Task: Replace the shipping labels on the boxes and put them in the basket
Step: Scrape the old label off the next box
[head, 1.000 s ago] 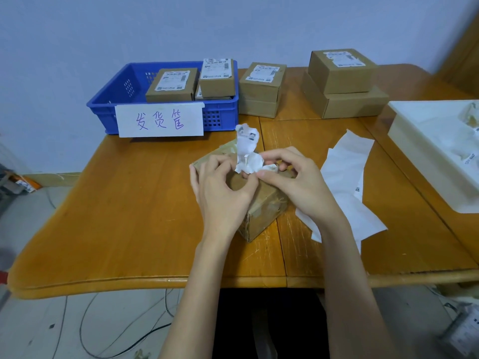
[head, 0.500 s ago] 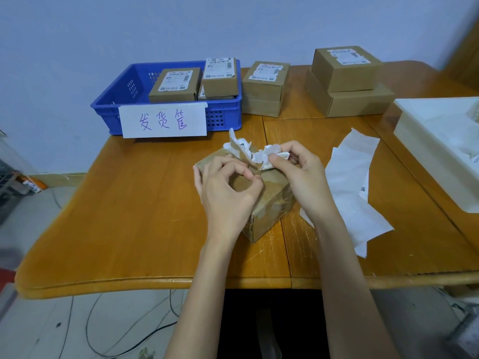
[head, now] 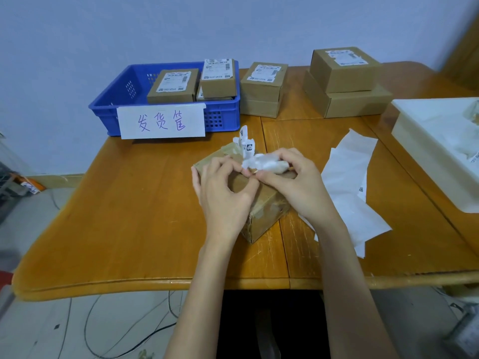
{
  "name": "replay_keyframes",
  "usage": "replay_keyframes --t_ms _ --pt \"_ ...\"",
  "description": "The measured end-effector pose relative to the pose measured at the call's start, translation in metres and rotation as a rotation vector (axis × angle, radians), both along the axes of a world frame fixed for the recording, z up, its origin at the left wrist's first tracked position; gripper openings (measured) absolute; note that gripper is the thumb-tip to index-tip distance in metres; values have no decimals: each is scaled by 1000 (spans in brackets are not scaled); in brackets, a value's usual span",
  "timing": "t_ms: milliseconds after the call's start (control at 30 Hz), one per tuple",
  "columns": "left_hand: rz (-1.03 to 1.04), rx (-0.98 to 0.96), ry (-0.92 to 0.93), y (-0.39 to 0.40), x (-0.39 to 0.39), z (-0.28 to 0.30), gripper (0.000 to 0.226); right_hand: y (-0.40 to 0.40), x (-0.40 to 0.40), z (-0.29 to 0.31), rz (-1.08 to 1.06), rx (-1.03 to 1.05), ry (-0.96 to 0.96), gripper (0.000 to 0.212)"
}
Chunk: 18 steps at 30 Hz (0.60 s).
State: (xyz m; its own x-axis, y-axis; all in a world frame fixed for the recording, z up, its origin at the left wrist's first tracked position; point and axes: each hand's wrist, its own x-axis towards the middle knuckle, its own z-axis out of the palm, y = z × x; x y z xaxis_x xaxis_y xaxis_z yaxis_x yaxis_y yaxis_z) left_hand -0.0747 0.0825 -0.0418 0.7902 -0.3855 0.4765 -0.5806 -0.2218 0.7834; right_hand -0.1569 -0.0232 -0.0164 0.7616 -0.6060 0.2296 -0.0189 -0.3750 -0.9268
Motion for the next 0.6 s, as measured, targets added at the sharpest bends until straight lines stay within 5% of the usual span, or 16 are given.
replay_keyframes --t_ms 100,600 --pt "-16 -14 5 1 -3 1 18 -1 7 -3 -52 -43 -31 16" --pt "-71 -34 -12 6 -3 -3 40 -1 2 4 45 -79 90 16"
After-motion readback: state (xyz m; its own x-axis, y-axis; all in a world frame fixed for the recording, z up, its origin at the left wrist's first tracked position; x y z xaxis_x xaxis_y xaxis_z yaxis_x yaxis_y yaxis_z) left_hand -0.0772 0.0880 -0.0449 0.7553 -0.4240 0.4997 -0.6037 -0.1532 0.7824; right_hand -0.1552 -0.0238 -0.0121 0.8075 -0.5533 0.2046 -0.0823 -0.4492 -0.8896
